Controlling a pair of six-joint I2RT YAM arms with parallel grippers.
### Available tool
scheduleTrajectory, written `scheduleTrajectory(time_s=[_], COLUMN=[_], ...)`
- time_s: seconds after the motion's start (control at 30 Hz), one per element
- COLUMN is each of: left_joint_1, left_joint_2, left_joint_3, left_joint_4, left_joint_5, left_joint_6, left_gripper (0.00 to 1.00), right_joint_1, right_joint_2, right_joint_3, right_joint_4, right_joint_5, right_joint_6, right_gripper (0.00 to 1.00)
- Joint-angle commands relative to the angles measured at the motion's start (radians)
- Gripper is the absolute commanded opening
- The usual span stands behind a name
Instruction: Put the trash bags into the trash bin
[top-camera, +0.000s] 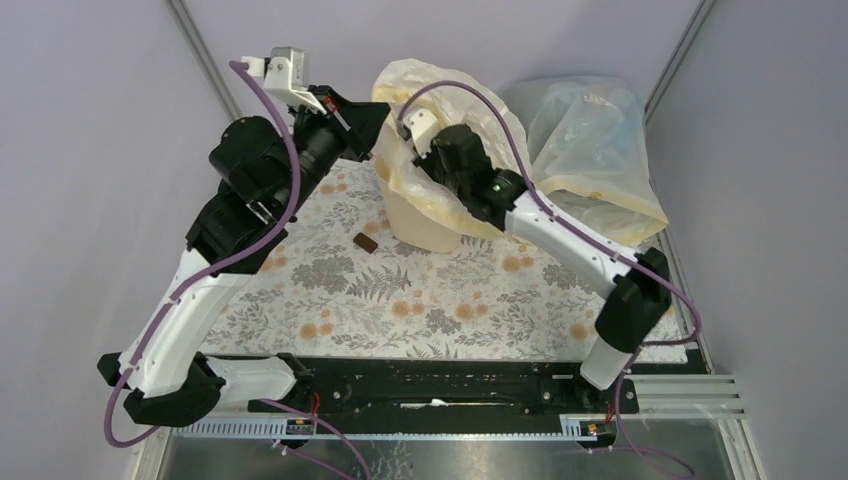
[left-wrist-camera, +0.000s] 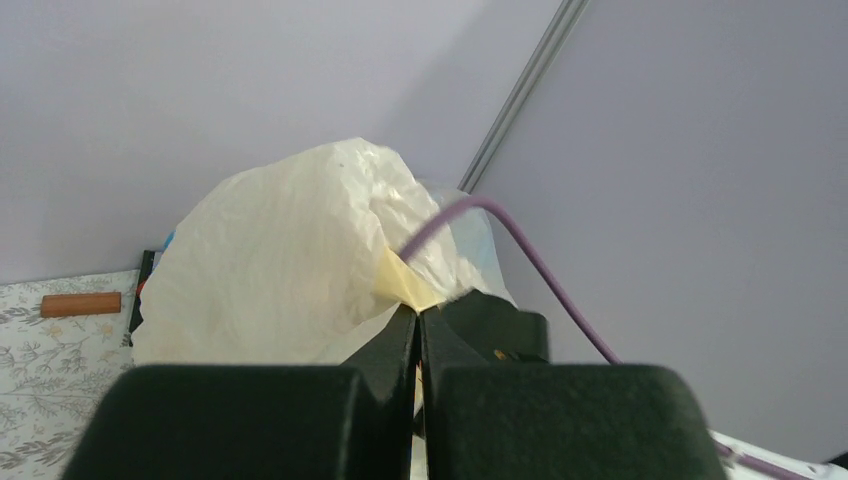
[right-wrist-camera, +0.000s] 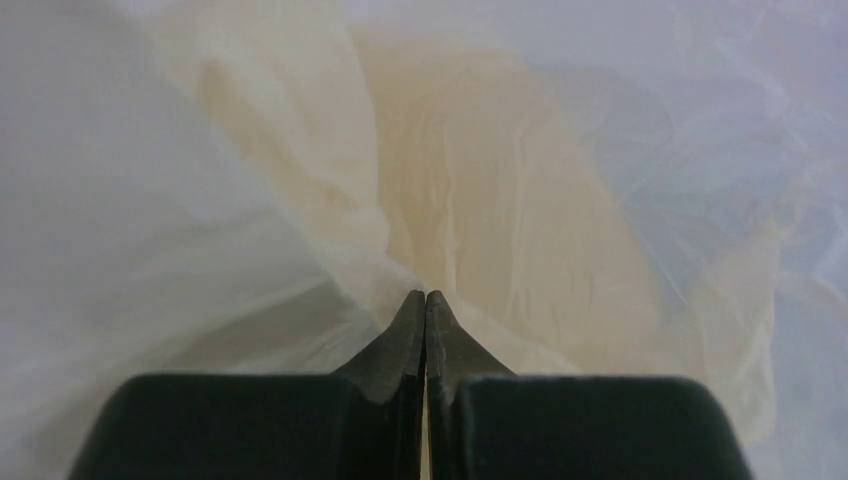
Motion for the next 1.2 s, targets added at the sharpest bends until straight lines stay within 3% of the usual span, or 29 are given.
scheduleTrajectory(time_s=[0.0, 0.23, 0.6, 0.97, 1.17], left_joint_1=[0.006, 0.016, 0.080, 0.275, 0.384], left_joint_2=[-0.041, -0.037, 0.007, 0.070, 0.091], left_joint_3=[-0.016, -0.045, -0.128, -0.246, -0.294], left_joint_4=[0.021, 0.011, 0.041, 0.100, 0.152], left_joint_5=[0.001, -0.007, 0.017, 0.182, 0.268], left_joint_6=[-0.005, 0.001, -0.023, -0.103, -0.150], left_gripper=[0.00, 0.00, 0.00, 0.00, 0.00], right_joint_1=[-0.026, -0.065, -0.109, -0.141, -0.143], right_joint_2=[0.120, 0.314, 0.547, 0.684, 0.616], right_joint_3=[0.233, 0.519, 0.689, 0.668, 0.696], right_joint_4=[-0.271, -0.565, -0.782, -0.782, -0.782], right_joint_5=[-0.017, -0.091, -0.228, -0.244, -0.255], right_joint_6=[0.098, 0.171, 0.215, 0.245, 0.248], right_gripper=[0.00, 0.00, 0.00, 0.00, 0.00])
